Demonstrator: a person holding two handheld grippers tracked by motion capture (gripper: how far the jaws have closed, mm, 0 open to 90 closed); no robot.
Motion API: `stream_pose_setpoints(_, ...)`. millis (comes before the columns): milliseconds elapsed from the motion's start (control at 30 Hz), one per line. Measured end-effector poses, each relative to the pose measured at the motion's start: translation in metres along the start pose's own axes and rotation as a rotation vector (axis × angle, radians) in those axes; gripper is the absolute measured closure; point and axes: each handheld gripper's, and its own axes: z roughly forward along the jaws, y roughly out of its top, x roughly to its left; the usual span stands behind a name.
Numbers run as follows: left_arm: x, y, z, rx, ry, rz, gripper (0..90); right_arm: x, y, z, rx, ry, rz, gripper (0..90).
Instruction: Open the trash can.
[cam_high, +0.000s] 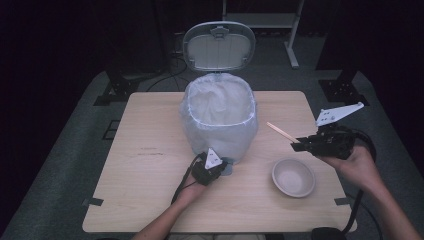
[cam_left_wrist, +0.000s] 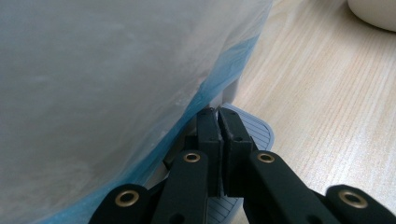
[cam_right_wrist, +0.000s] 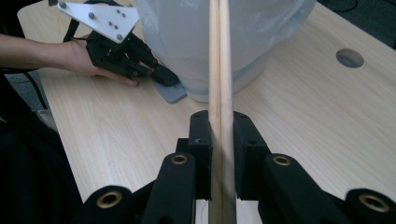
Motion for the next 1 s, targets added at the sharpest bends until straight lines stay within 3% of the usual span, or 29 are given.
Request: stream_pose_setpoints(1000,0.001,0.0,0.0,-0.001,-0.002,-0.012,88.7,0.011,0.052,-0.012,-0.016,0.003,-0.057,79.2)
